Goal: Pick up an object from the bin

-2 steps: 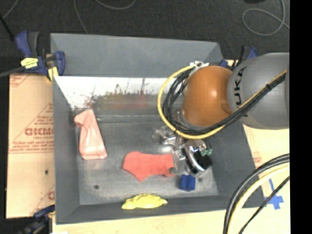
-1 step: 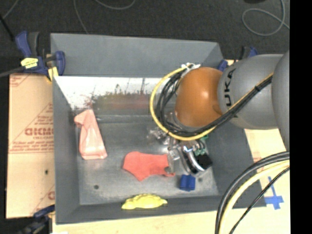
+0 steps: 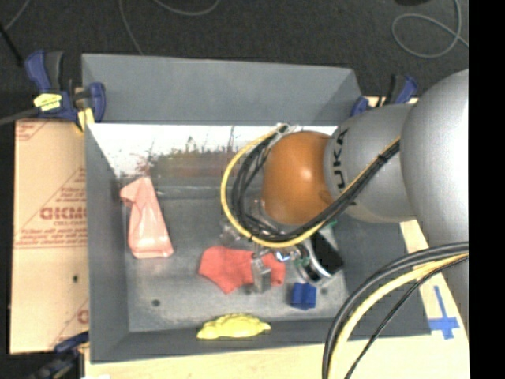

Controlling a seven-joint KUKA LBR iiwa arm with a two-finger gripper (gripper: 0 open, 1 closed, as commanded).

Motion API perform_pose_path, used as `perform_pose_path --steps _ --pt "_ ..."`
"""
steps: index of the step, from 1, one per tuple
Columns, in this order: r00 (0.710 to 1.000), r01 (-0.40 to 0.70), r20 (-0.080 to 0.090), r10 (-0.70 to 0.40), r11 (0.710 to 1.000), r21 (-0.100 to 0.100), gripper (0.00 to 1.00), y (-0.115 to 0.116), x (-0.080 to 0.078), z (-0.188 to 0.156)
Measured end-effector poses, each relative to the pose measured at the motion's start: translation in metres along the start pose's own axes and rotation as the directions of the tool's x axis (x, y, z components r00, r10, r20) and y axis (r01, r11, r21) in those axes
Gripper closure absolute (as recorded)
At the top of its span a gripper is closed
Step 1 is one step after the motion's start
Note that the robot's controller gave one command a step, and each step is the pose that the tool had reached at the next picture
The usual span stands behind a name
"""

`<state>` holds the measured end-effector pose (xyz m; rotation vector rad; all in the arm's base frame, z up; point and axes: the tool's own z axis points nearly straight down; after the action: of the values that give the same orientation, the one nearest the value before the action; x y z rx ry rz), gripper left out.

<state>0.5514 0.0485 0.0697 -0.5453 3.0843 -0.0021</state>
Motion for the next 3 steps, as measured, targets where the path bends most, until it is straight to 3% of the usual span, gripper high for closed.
perform_pose_path --steps 1,3 --pt "0.995 -0.101 -0.002 0.101 0.995 0.004 1.0 0.002 0.0055 -0.0009" --pt "0.995 -0.1 -0.002 0.1 0.995 0.004 1.0 0.0021 0.0064 -0.0044"
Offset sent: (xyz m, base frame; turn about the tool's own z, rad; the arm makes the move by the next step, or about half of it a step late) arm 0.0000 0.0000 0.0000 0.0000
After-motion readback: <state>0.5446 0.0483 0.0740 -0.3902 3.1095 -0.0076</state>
